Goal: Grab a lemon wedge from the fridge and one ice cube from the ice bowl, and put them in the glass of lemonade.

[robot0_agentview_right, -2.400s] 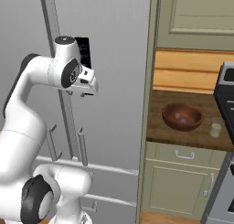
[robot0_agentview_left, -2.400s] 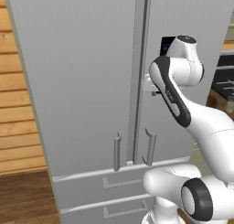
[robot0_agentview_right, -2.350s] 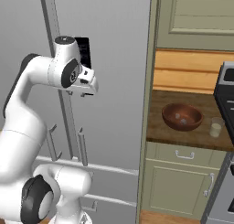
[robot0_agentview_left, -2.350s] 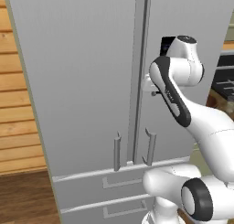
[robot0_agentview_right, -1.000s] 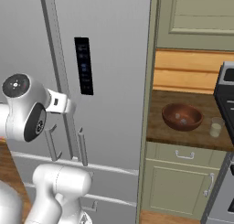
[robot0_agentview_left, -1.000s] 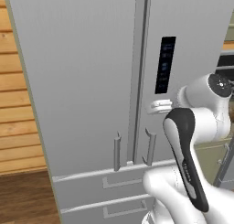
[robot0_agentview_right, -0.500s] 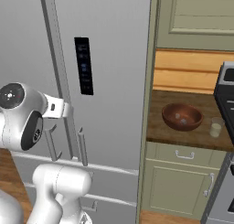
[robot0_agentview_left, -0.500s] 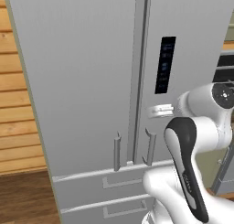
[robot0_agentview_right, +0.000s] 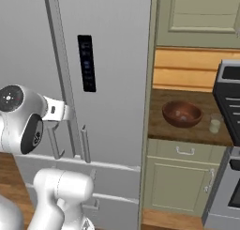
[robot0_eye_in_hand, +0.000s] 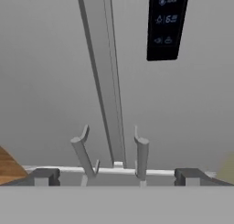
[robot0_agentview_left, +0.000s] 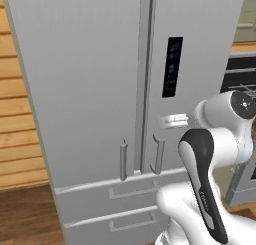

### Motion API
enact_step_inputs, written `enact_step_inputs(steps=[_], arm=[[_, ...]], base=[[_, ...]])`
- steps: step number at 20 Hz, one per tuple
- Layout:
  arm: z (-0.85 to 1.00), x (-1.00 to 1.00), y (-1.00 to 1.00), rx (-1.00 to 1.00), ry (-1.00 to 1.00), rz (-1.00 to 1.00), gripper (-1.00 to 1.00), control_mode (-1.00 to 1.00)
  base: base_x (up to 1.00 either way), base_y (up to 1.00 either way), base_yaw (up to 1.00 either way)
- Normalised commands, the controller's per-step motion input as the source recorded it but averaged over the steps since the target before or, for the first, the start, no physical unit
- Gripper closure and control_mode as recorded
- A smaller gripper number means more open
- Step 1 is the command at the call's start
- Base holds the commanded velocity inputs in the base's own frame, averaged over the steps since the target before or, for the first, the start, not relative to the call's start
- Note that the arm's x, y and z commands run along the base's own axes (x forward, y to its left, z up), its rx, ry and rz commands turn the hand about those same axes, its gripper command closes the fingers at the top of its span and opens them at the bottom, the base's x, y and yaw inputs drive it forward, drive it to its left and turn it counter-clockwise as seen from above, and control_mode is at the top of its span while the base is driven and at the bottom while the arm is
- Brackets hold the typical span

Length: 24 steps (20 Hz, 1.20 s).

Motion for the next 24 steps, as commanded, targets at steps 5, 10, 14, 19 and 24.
enact_step_inputs(steps=[5, 10, 14, 19, 24], arm=[[0.00, 0.00, 0.00, 0.00, 0.00, 0.00, -1.00, 1.00], [0.00, 0.00, 0.00, 0.00, 0.00, 0.00, -1.00, 1.00], [0.00, 0.00, 0.00, 0.00, 0.00, 0.00, -1.00, 1.00], [0.00, -0.19, 0.00, 0.00, 0.11, -0.06, -1.00, -1.00], [-0.19, -0.15, 0.00, 0.02, 0.10, -0.10, -1.00, -1.00]], base=[[-0.69, 0.02, -0.10], [-0.60, 0.00, -0.08], [-0.54, 0.00, -0.09], [-0.08, 0.00, -0.02], [0.00, 0.00, 0.00]])
